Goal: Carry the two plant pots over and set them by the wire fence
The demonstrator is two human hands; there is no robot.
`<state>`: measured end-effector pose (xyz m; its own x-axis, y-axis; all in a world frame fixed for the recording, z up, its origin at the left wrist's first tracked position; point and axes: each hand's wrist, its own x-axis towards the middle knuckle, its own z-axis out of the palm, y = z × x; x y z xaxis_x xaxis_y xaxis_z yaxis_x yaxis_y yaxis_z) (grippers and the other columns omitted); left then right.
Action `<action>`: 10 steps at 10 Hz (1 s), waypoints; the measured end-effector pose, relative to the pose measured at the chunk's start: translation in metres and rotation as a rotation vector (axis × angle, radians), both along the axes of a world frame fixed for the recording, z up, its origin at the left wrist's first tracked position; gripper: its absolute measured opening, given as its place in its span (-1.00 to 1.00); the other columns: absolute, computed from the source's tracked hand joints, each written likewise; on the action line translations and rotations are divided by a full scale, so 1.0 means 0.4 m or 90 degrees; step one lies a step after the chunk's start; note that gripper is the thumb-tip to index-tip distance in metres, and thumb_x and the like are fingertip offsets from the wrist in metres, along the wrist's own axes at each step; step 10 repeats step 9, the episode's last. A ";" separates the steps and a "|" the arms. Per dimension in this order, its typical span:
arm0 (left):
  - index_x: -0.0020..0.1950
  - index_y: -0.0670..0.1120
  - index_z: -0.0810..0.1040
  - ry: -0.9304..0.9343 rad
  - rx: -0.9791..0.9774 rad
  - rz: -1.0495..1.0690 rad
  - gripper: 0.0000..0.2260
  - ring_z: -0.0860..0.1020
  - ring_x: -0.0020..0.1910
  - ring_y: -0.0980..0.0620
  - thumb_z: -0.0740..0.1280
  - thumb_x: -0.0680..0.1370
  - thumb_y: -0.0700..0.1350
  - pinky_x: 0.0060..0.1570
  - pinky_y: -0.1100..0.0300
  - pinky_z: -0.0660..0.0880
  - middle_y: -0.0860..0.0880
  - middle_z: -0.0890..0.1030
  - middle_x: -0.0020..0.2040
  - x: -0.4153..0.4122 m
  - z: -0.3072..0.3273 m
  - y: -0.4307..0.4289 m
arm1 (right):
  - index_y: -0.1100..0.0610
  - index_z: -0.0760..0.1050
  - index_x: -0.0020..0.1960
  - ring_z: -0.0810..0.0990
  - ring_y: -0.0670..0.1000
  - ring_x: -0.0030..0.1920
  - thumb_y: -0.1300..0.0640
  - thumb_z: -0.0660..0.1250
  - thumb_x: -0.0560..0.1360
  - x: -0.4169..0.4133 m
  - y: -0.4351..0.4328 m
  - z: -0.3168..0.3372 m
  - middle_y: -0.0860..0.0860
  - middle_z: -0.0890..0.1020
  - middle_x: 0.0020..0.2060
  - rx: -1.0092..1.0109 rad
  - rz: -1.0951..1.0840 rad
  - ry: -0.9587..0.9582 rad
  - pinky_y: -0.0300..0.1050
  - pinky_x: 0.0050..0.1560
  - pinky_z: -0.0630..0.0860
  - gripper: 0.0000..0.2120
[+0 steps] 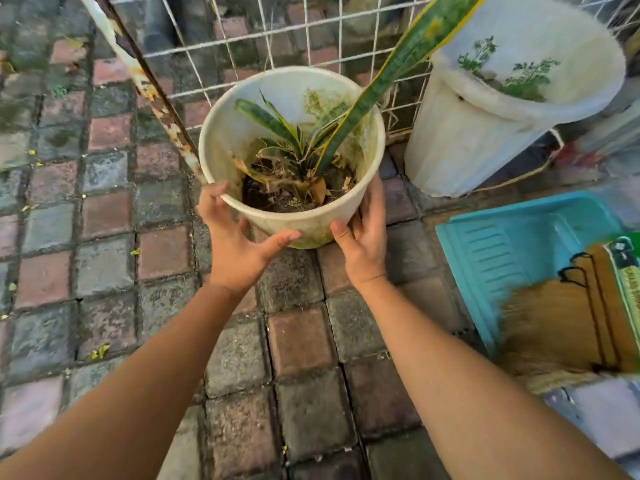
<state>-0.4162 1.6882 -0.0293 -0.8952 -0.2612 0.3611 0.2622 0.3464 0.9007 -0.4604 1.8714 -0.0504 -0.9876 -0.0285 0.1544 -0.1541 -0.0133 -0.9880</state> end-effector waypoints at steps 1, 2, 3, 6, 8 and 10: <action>0.37 0.03 0.10 0.017 -0.007 0.010 -0.18 0.34 0.59 -0.20 0.63 0.37 -0.11 0.48 -0.13 0.53 0.12 0.25 0.50 0.001 -0.004 0.004 | -0.18 0.22 0.58 0.27 0.23 0.66 -0.34 0.48 0.46 0.020 -0.008 0.003 0.22 0.31 0.62 0.019 -0.054 0.018 0.43 0.59 0.26 -0.19; 0.39 0.00 0.08 -0.003 0.012 0.015 -0.15 0.29 0.62 -0.35 0.63 0.36 -0.12 0.51 -0.26 0.49 0.03 0.22 0.49 -0.002 0.003 0.010 | -0.20 0.22 0.57 0.27 0.22 0.66 -0.36 0.45 0.48 0.023 -0.013 0.014 0.17 0.33 0.61 0.025 -0.091 0.017 0.40 0.60 0.26 -0.23; 0.41 0.02 0.08 -0.013 0.029 0.008 -0.14 0.30 0.63 -0.28 0.63 0.36 -0.10 0.51 -0.26 0.49 -0.02 0.22 0.50 -0.002 0.006 0.008 | -0.16 0.22 0.56 0.27 0.21 0.65 -0.38 0.45 0.45 0.022 -0.016 0.015 0.17 0.32 0.61 0.017 -0.093 0.011 0.40 0.59 0.28 -0.20; 0.42 0.11 0.11 -0.137 0.034 -0.032 -0.09 0.40 0.58 -0.35 0.67 0.33 0.17 0.56 -0.35 0.40 -0.17 0.29 0.53 0.035 0.084 -0.012 | 0.06 0.23 0.61 0.34 0.13 0.63 0.02 0.61 0.46 0.032 0.031 0.076 0.15 0.38 0.60 0.018 -0.012 -0.124 0.21 0.61 0.33 -0.15; 0.63 -0.04 0.14 -0.311 -0.077 0.027 -0.08 0.27 0.58 -0.32 0.53 0.36 -0.03 0.62 -0.32 0.28 -0.03 0.18 0.46 0.127 0.387 -0.075 | 0.17 0.28 0.62 0.36 0.07 0.61 0.33 0.48 0.56 0.068 0.170 0.366 0.10 0.42 0.58 0.274 -0.010 -0.191 -0.01 0.64 0.24 -0.31; 0.64 -0.05 0.16 -0.338 -0.079 0.029 -0.13 0.27 0.58 -0.27 0.45 0.39 -0.02 0.64 -0.26 0.27 -0.02 0.21 0.42 0.155 0.599 -0.077 | 0.06 0.35 0.58 0.38 -0.14 0.51 0.30 0.44 0.58 0.098 0.224 0.581 -0.02 0.48 0.52 0.370 0.023 -0.159 -0.51 0.44 0.21 -0.38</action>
